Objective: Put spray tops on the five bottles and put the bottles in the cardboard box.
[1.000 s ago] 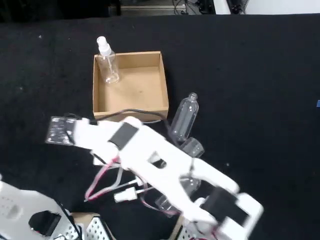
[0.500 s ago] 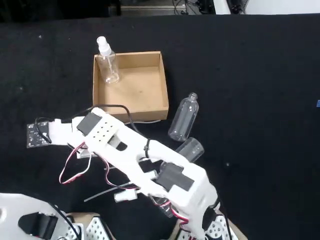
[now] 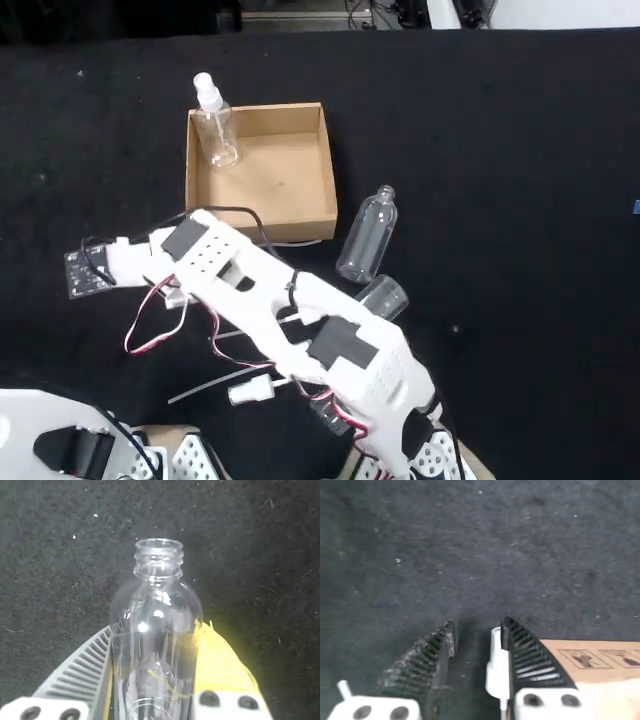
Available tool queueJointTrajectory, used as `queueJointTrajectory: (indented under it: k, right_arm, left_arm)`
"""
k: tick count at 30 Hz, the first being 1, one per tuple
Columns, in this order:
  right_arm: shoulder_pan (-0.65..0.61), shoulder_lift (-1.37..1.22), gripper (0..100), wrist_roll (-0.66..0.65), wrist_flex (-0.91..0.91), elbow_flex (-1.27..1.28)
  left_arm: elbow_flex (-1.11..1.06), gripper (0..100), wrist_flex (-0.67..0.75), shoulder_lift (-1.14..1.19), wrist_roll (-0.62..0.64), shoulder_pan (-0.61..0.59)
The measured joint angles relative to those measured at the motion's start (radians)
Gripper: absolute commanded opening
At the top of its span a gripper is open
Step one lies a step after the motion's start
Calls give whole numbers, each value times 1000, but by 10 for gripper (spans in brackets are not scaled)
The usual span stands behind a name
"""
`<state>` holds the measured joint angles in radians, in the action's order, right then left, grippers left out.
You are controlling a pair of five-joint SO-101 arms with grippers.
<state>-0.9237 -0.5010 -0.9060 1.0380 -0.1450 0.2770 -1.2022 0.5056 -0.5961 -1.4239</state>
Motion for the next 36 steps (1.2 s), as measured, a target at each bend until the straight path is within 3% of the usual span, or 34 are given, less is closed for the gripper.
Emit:
queueJointTrajectory:
  k: [9,33,36]
  right_arm:
    - [11,-43,223,-11,-25,0]
    - [46,-104,222,-15,-32,-2]
    - [46,-107,178,-15,-34,-2]
  left_arm:
    - [0,30,0,0,0,0]
    - [0,30,0,0,0,0]
    - [0,30,0,0,0,0]
